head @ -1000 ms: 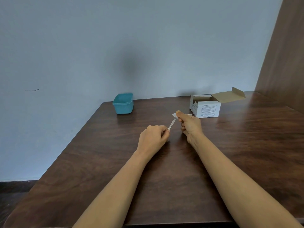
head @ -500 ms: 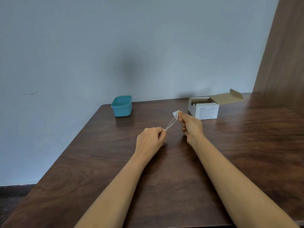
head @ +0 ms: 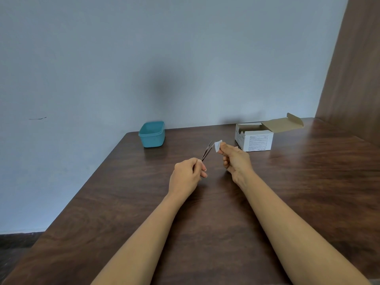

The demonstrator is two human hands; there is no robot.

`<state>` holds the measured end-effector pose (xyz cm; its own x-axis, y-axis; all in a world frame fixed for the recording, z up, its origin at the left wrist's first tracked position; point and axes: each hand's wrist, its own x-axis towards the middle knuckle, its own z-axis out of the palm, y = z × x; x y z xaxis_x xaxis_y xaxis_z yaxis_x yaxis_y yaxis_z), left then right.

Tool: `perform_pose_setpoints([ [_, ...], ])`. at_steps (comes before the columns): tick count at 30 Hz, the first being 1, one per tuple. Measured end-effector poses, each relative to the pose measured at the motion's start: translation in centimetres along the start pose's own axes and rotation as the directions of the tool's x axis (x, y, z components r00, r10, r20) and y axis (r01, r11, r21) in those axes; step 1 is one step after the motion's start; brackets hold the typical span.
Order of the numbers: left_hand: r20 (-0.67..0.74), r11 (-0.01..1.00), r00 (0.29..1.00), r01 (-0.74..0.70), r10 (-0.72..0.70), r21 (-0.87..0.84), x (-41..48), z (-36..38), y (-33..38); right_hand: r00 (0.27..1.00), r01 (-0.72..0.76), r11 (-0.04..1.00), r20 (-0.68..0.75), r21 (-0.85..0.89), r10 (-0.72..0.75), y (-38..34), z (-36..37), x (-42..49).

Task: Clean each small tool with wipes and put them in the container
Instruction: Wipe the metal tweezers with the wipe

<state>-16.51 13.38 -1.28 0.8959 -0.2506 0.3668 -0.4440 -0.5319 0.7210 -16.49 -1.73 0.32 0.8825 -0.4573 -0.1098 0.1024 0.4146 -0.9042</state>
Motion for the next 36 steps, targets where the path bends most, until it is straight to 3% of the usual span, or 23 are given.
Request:
perform_pose_setpoints([
  [13,0.006,0.999,1.0,-0.01,0.009,0.041,0.1,0.1,-0.1,0.997,-0.017,1.0,-0.074,-0.021,0.016,-0.1,-0.2,0.1],
  [26,0.039,0.991,0.999,-0.016,0.011,0.13,0.1,0.0,0.0,0.998,-0.012,0.999,0.068,-0.045,0.015,0.2,-0.1,0.4],
  [36,0.072,0.987,0.996,-0.06,0.05,0.146,-0.1,0.0,0.1,0.997,0.02,0.998,0.081,-0.056,-0.015,0.5,-0.2,0.9],
])
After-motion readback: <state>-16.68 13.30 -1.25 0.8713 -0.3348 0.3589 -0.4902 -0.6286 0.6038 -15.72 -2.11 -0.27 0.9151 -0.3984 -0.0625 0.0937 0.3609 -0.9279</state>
